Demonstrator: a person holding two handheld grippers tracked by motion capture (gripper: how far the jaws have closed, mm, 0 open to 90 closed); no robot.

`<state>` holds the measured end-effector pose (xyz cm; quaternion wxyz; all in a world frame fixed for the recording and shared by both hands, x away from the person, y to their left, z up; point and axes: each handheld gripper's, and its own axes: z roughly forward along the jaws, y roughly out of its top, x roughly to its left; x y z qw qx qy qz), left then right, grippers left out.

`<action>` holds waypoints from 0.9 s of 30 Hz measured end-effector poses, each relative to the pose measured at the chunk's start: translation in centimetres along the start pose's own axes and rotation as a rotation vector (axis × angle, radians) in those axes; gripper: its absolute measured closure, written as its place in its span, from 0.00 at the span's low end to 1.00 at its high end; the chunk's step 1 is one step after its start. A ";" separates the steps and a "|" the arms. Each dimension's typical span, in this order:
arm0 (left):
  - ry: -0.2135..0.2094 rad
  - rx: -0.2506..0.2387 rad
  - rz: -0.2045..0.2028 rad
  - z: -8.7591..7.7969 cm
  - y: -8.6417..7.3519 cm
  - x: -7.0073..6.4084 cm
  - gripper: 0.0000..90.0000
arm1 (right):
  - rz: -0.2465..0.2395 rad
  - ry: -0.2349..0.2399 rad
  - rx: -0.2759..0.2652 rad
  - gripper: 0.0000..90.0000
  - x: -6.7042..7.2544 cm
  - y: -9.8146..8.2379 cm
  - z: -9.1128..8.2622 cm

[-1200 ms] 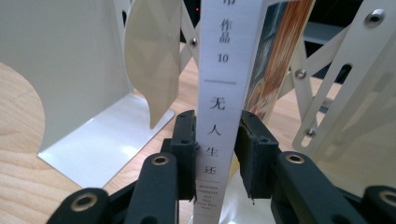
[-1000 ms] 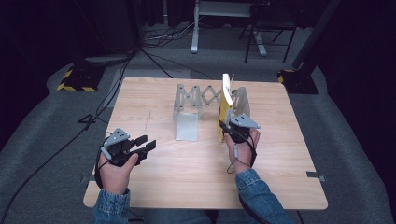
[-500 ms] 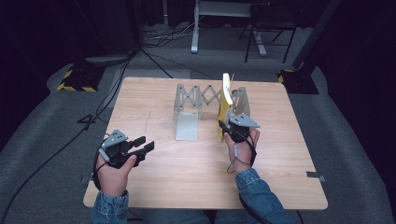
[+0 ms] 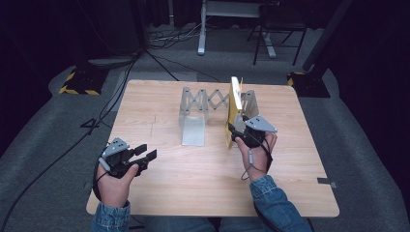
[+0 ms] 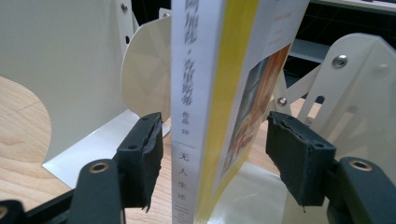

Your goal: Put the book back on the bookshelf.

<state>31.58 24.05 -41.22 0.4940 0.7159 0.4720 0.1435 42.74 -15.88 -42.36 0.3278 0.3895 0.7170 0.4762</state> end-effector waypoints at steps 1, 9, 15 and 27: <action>0.007 0.002 0.001 -0.1 -0.1 0.0 0.53 | 0.000 0.002 -0.005 0.41 -0.1 0.1 -0.2; 0.050 0.046 0.039 -0.6 -0.7 0.3 0.41 | -0.002 0.026 -0.030 0.39 -1.5 0.7 -2.7; 0.075 0.069 0.036 -0.3 -1.0 1.1 0.38 | 0.022 0.031 -0.054 0.38 -3.3 1.2 -5.0; 0.106 0.102 0.043 0.2 -1.4 2.6 0.35 | 0.065 0.033 -0.010 0.32 -7.7 0.2 -8.5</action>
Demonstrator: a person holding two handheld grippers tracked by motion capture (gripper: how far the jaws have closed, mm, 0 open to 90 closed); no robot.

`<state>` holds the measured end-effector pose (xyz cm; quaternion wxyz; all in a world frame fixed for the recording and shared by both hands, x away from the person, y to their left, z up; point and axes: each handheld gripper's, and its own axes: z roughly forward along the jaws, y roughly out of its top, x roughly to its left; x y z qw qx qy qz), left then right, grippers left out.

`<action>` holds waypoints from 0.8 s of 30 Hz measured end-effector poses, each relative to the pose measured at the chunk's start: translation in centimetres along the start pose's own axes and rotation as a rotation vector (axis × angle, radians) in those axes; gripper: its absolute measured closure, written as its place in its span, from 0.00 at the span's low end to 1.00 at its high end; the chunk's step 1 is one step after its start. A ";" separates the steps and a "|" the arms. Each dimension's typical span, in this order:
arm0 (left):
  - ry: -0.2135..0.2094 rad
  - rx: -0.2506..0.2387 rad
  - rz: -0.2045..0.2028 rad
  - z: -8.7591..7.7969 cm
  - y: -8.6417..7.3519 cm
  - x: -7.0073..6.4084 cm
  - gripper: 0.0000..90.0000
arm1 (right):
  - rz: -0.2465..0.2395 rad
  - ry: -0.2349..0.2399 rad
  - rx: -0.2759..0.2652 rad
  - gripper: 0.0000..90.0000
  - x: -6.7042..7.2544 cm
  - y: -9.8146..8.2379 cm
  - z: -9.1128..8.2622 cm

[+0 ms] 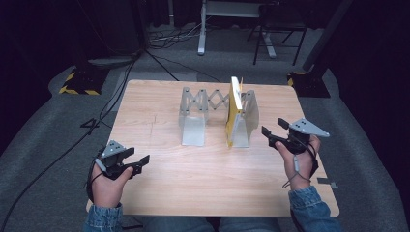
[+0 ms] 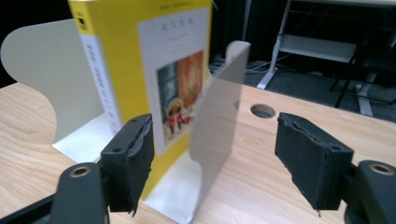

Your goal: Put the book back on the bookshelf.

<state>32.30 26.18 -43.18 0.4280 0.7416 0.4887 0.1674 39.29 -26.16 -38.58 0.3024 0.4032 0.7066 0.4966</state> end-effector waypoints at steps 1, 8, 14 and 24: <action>0.006 0.004 0.000 0.0 -0.1 0.1 0.35 | 0.007 0.001 0.004 0.31 -0.4 -0.1 -0.2; 0.020 0.027 0.004 0.3 -0.5 1.1 0.34 | 0.008 0.005 0.054 0.27 -2.9 -1.4 -1.5; 0.006 0.049 -0.005 1.0 -1.0 1.6 0.33 | 0.019 -0.002 0.109 0.23 -4.8 -2.9 -2.5; 0.042 0.102 -0.026 2.4 -2.1 2.8 0.31 | 0.047 -0.043 0.222 0.19 -8.0 -6.1 -2.9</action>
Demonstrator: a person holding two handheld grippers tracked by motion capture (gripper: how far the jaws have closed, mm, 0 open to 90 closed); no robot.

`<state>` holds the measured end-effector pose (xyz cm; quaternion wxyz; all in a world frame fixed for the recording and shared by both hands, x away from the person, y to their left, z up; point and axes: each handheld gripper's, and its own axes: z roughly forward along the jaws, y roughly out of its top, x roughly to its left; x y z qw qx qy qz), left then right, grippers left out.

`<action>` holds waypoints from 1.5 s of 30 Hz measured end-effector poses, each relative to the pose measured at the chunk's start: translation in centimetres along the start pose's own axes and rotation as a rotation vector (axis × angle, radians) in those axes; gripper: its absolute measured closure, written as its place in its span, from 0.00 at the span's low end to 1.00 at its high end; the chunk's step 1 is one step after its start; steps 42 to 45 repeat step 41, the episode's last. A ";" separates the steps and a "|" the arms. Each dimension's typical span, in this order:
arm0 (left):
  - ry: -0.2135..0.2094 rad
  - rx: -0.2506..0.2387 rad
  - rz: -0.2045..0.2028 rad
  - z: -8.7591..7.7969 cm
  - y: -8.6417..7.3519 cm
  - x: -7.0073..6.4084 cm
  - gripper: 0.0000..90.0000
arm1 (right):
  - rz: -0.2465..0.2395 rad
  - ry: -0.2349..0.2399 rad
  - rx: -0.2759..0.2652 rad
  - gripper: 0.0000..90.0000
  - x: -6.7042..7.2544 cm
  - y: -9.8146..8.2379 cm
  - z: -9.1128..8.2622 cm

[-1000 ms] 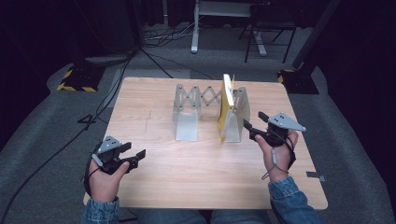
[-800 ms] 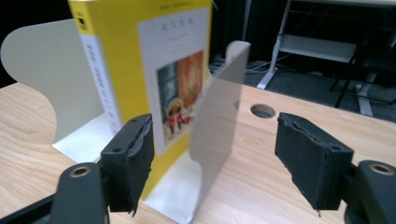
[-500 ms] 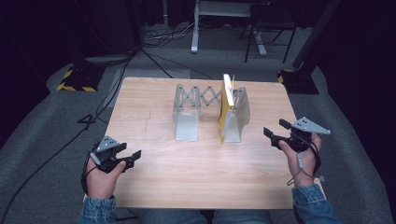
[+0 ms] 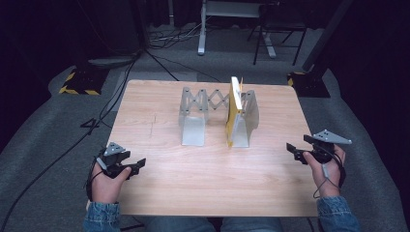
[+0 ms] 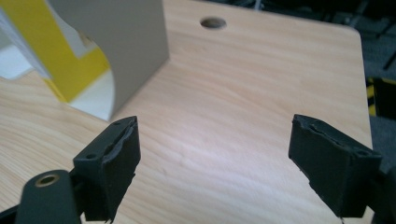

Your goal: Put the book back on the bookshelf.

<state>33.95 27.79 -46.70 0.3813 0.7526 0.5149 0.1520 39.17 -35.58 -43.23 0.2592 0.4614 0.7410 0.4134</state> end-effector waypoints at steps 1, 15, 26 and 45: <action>0.013 0.013 0.004 0.2 -0.2 0.2 0.31 | 0.008 -0.004 0.013 0.19 -0.3 -0.4 0.1; 0.083 0.060 0.048 1.7 -1.5 1.5 0.29 | 0.062 -0.030 0.139 0.20 -2.2 -4.7 2.4; 0.090 0.088 0.081 2.3 -2.0 1.9 0.28 | 0.046 -0.025 0.201 0.19 -1.6 -5.9 3.3; 0.090 0.062 0.113 2.9 -2.2 1.7 0.19 | 0.019 -0.036 0.190 0.15 -1.3 -6.3 3.6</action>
